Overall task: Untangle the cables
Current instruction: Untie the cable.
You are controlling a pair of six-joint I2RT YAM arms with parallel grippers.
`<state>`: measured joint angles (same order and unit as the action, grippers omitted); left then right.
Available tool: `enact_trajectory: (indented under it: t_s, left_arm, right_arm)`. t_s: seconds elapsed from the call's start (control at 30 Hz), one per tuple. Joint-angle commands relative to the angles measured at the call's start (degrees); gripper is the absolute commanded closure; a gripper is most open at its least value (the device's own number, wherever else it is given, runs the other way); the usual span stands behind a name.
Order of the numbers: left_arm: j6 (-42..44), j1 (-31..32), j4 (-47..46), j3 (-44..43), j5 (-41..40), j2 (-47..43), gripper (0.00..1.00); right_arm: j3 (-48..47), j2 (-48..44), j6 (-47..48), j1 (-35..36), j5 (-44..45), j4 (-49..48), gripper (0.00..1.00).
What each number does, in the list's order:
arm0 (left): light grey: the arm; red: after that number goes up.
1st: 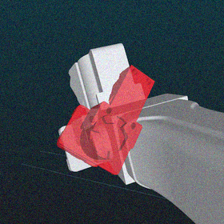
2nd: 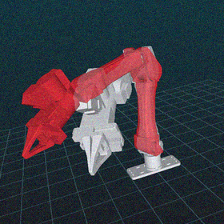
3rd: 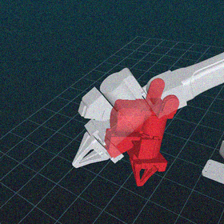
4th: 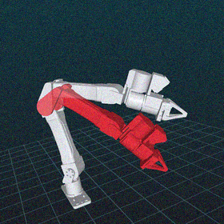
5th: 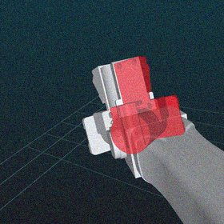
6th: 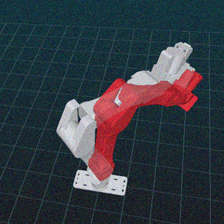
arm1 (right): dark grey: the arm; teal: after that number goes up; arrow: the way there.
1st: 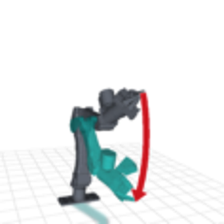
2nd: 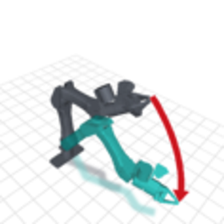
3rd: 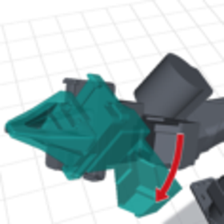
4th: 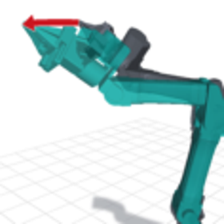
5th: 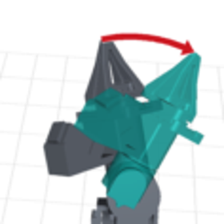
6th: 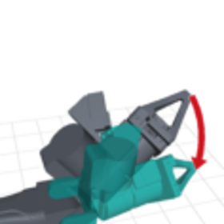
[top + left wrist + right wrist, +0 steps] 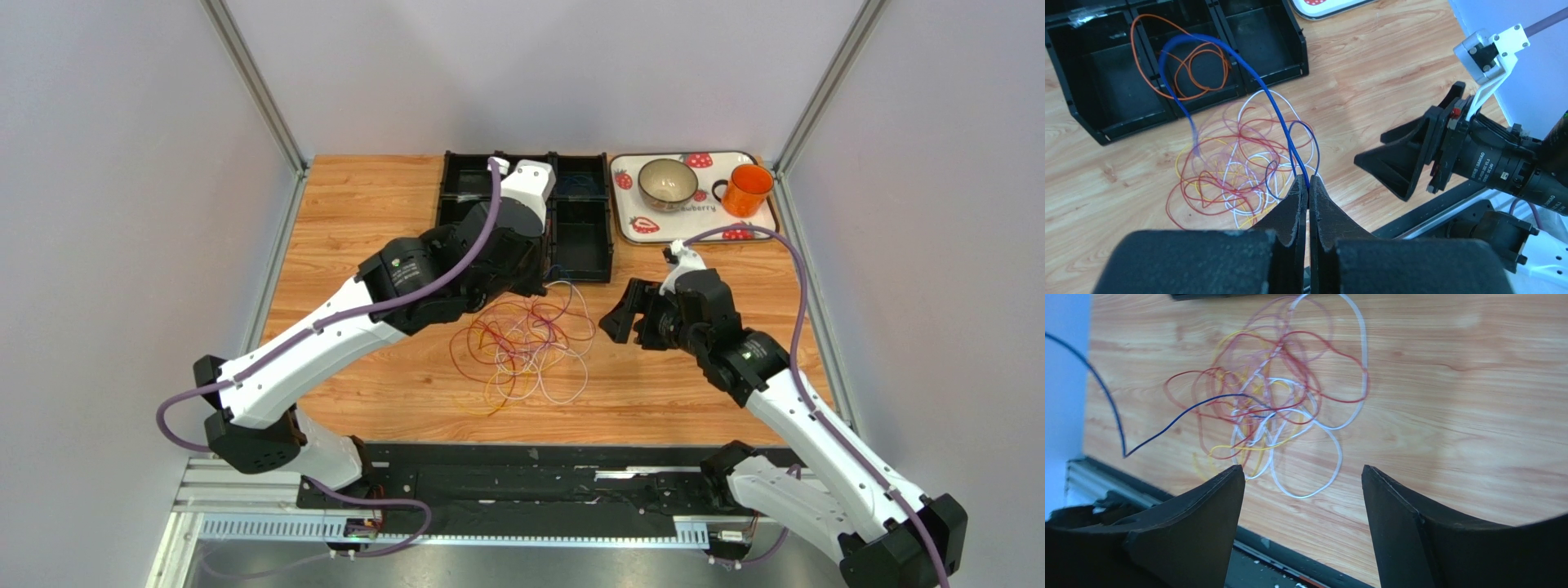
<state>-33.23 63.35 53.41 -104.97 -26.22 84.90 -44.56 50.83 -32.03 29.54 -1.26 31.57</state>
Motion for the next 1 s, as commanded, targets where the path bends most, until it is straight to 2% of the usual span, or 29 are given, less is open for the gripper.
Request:
enact_trajectory:
  t_s: [0.0, 0.2, 0.47, 0.7, 0.97]
  left_arm:
    - [3.35, -0.51, 0.73, -0.33, -0.06, 0.18, 1.00]
    - [3.00, -1.04, -0.58, 1.26, 0.11, -0.97, 1.00]
    - [2.65, -1.21, -1.11, 2.49, 0.20, -1.67, 1.00]
    - [2.74, -1.30, -1.20, 2.75, 0.03, -1.76, 1.00]
    - [2.91, -1.30, -1.55, 3.01, 0.20, -2.29, 1.00]
  right_arm:
    - [1.58, -3.19, 1.45, -0.10, -12.44, -9.84, 0.26]
    - [3.07, -4.51, -1.54, -0.01, -18.59, -16.80, 0.26]
    - [5.01, -1.18, -5.93, -0.10, -20.36, -24.27, 0.27]
    - [4.04, 3.40, -8.04, 0.08, -21.95, -28.05, 0.33]
    - [3.42, 8.32, -9.10, 1.75, -22.12, -31.04, 0.48]
